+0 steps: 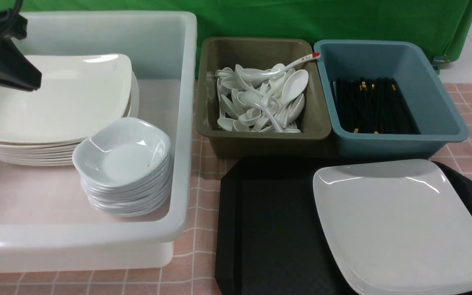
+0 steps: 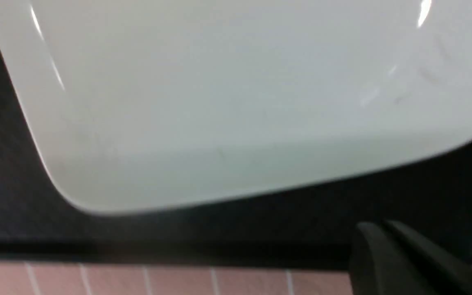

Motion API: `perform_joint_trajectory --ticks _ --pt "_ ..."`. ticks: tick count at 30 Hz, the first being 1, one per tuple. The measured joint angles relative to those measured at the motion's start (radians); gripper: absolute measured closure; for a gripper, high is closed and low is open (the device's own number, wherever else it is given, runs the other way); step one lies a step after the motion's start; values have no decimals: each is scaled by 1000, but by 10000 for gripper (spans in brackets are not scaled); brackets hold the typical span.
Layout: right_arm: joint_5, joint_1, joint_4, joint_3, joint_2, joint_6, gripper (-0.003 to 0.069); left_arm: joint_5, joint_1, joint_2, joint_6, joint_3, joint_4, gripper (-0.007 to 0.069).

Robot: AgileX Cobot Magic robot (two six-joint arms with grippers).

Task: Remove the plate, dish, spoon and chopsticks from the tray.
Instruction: Use the right arm to grab a plate from the dinner plate

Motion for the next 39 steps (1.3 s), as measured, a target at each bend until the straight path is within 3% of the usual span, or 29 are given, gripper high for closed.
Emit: perform_joint_trajectory --ticks 4,5,6,7,8,9,14,21,32,39 --pt "-8 -61 20 6 63 -10 589 0 0 0 3 0 0 625" --pt "-33 -68 27 26 100 -12 512 0 0 0 6 0 0 625" --pt "-40 -68 27 28 103 -13 503 0 0 0 6 0 0 625" --pt "-69 -67 32 46 126 -12 424 0 0 0 13 0 0 625" --pt "-73 -67 32 51 132 -12 414 0 0 0 14 0 0 625" --pt "-99 -65 33 64 154 -12 341 0 0 0 15 1 -1 625" --pt "-182 -65 34 71 181 -6 215 0 0 0 22 1 -12 625" --pt "-228 -56 85 71 200 -6 193 0 0 0 46 1 -23 624" --pt "-269 153 112 68 229 21 188 0 0 0 47 1 -23 624" --pt "-189 173 -38 5 229 88 188 0 0 0 49 1 -23 624"
